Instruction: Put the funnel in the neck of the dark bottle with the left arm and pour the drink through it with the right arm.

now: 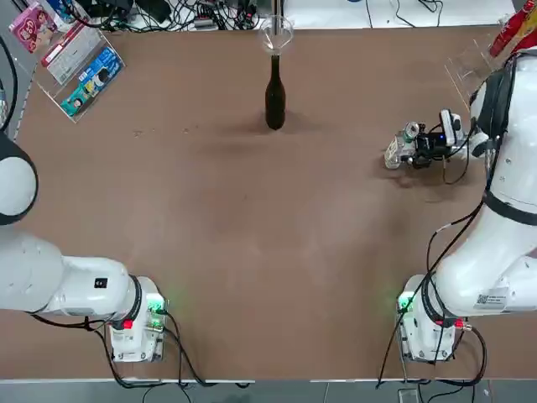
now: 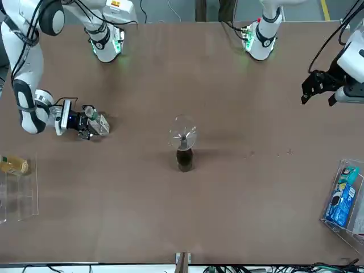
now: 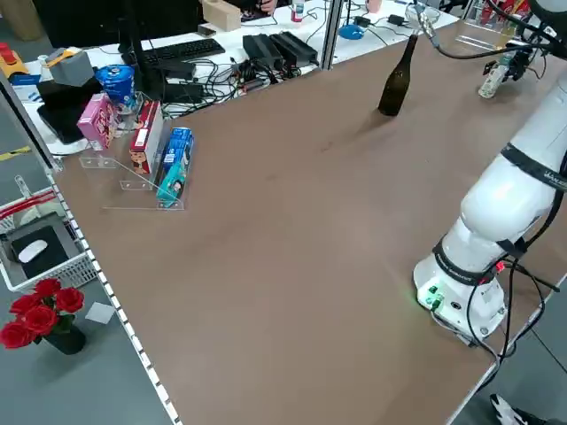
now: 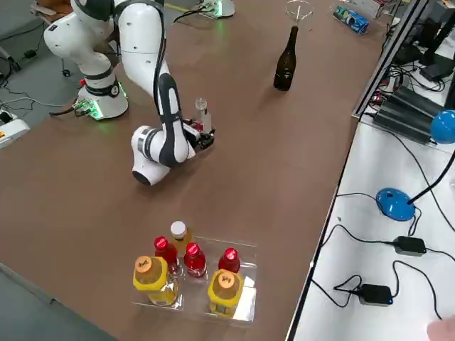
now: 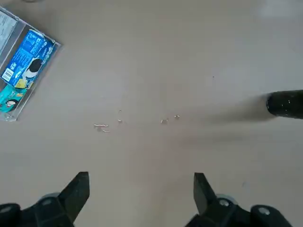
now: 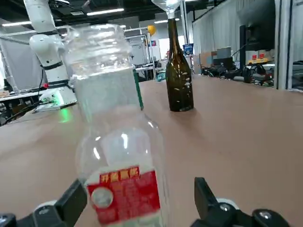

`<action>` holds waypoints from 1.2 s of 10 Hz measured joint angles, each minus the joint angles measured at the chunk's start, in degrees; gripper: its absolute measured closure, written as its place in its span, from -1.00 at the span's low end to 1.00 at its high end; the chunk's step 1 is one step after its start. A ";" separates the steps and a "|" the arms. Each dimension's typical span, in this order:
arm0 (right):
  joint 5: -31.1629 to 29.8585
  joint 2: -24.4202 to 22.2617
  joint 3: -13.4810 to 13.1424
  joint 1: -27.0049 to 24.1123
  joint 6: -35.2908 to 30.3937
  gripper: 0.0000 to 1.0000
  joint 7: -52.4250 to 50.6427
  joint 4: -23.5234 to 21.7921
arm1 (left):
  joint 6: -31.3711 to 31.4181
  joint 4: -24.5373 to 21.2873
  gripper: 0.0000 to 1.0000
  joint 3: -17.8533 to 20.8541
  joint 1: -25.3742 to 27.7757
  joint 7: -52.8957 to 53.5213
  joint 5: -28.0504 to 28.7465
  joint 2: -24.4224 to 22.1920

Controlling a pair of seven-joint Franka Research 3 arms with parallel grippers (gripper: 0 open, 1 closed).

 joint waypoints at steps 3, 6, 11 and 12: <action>-1.10 0.01 -4.78 0.10 -0.85 -1.00 0.38 -0.98 | 0.00 0.00 -0.96 0.00 -0.01 0.08 0.00 0.00; -4.13 -0.22 -8.72 0.86 -1.97 -1.00 2.69 -0.79 | 0.00 0.00 -0.96 0.00 -0.01 0.08 0.00 0.00; -13.33 -11.62 -13.12 2.85 2.49 -1.00 17.55 5.56 | 0.00 0.01 -0.96 -0.01 -0.02 0.14 0.00 -0.09; -18.08 -16.66 -13.07 3.08 6.25 -1.00 24.97 7.81 | 0.00 0.01 -0.96 0.00 -0.02 0.17 0.00 -0.10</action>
